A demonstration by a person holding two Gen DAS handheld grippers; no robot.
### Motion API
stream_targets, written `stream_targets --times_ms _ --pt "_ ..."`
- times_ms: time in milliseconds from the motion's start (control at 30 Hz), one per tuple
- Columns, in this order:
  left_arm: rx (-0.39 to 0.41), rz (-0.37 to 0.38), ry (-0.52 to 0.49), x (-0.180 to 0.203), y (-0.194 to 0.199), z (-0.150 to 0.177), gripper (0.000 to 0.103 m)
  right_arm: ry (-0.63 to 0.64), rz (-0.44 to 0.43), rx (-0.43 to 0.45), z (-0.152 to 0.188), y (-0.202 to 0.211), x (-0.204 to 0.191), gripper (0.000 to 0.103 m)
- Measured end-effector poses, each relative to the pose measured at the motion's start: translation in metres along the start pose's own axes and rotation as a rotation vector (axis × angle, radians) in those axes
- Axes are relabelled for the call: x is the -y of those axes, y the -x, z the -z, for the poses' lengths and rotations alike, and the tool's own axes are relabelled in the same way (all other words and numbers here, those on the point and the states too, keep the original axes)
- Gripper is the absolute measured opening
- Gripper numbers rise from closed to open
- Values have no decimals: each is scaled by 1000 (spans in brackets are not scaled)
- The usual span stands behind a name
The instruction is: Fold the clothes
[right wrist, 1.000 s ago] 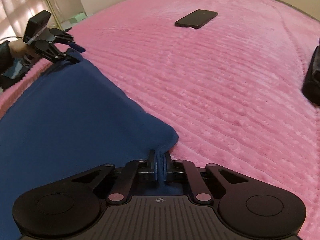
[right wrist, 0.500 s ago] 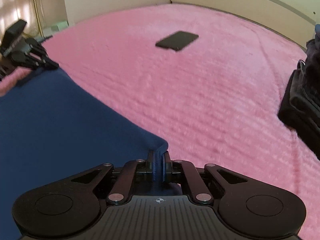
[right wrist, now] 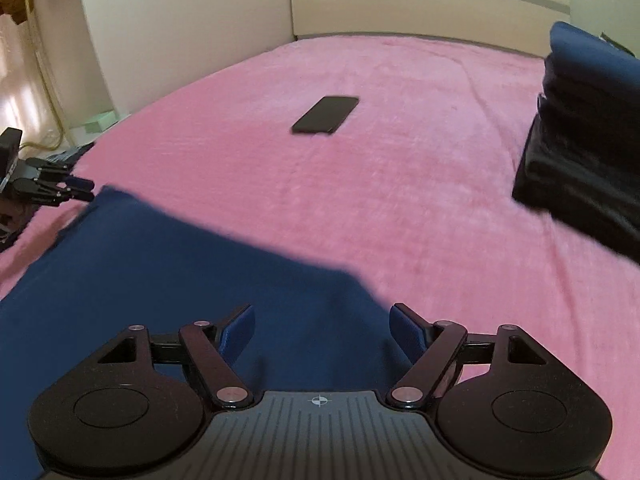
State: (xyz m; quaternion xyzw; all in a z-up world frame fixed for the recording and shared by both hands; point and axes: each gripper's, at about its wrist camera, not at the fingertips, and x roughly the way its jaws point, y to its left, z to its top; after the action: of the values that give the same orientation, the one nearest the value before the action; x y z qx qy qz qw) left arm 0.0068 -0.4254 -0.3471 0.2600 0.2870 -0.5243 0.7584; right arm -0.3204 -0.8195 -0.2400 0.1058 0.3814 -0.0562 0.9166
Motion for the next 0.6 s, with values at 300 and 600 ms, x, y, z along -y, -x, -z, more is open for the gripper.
stream_targets --times_ms 300,600 --pt "10 79 59 75 128 100 41 -316 -79 32 113 126 -43 77" --pt "-59 137 163 106 193 175 45 -587 -242 -32 207 133 -99 77"
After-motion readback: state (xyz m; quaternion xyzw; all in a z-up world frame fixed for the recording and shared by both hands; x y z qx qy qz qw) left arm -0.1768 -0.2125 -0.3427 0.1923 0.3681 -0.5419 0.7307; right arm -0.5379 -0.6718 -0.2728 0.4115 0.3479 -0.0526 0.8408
